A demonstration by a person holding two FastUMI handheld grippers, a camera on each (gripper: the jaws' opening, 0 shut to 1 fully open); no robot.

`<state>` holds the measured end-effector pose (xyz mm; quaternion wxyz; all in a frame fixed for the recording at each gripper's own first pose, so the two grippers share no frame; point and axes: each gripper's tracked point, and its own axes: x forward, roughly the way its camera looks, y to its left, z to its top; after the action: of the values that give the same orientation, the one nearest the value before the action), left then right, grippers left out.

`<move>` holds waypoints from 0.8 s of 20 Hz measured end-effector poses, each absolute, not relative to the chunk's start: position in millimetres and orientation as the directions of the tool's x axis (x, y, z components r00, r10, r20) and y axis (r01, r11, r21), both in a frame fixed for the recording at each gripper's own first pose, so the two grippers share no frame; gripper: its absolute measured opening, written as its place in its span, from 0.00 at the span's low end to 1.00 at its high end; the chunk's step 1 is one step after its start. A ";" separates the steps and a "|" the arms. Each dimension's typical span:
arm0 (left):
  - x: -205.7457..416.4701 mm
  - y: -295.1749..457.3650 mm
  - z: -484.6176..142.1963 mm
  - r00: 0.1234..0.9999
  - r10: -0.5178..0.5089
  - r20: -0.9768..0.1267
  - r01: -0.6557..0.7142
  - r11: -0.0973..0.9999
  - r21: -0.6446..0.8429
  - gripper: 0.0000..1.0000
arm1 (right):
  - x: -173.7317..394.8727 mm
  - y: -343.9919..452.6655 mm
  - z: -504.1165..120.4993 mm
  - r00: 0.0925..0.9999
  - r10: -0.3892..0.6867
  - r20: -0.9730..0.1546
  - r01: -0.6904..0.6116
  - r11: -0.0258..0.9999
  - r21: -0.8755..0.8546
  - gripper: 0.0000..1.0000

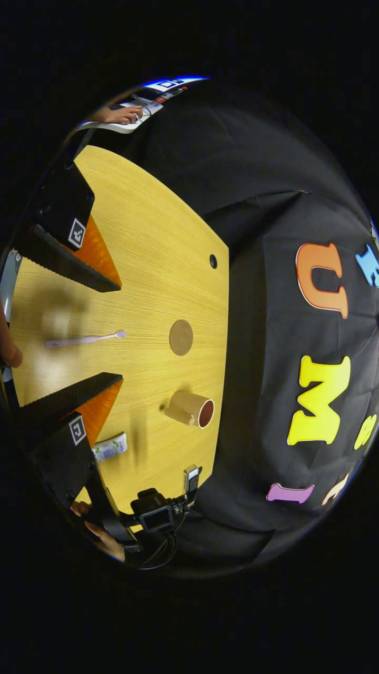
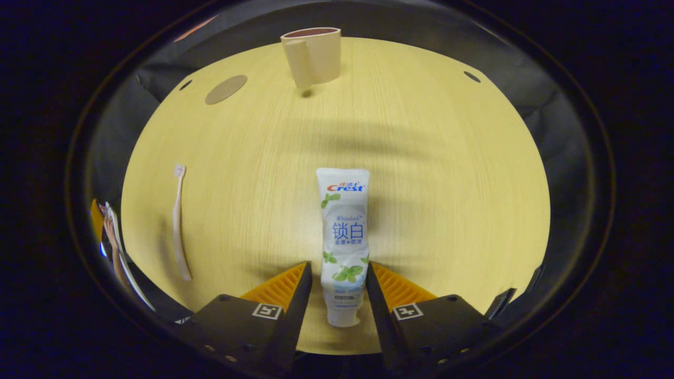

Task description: Put the toothbrush and toothpaste on the desktop into the cup, then pick up the cup and place it on the coaster on the desktop.

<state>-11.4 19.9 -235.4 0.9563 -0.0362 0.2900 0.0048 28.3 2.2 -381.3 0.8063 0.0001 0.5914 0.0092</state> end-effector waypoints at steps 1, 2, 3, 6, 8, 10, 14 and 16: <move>-12.6 22.0 -238.6 0.826 -0.006 -0.563 -0.036 0.997 -0.064 0.99 | 28.7 -0.6 -382.8 0.294 0.011 -0.956 -0.003 1.000 0.011 0.56; -14.3 24.5 -240.6 0.822 -0.003 -0.570 -0.040 0.997 -0.064 0.99 | 29.9 -1.0 -381.0 0.289 0.019 -0.957 0.009 1.000 0.022 0.52; -16.3 27.7 -243.1 0.819 0.000 -0.574 -0.045 0.997 -0.063 0.99 | 30.4 -0.1 -382.3 0.285 0.027 -0.958 0.016 0.999 0.033 0.48; -17.6 37.4 -253.5 0.806 0.016 -0.592 -0.056 0.997 -0.050 0.99 | 29.2 -0.3 -382.1 0.273 0.042 -0.961 0.020 0.999 0.050 0.46; -17.8 42.2 -264.4 0.789 0.017 -0.614 -0.058 0.997 -0.047 0.99 | 29.1 -0.6 -382.6 0.272 0.063 -0.960 0.022 0.997 0.071 0.45; -18.2 46.3 -281.7 0.760 0.020 -0.649 -0.064 0.997 -0.044 0.99 | 28.4 0.7 -384.4 0.272 0.078 -0.959 0.019 0.996 0.087 0.44; -26.4 40.5 -313.5 0.697 -0.007 -0.717 -0.054 0.997 -0.062 0.99 | 28.7 1.2 -385.7 0.273 0.106 -0.956 0.017 0.993 0.115 0.44; -30.0 35.8 -324.8 0.674 -0.015 -0.738 -0.046 0.997 -0.062 0.99 | 30.2 2.7 -382.5 0.277 0.122 -0.953 0.016 0.991 0.131 0.43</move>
<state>-30.0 35.8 -324.8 0.9142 -0.0377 0.4034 0.0085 30.2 2.7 -382.5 0.7970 0.0574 0.6003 0.0333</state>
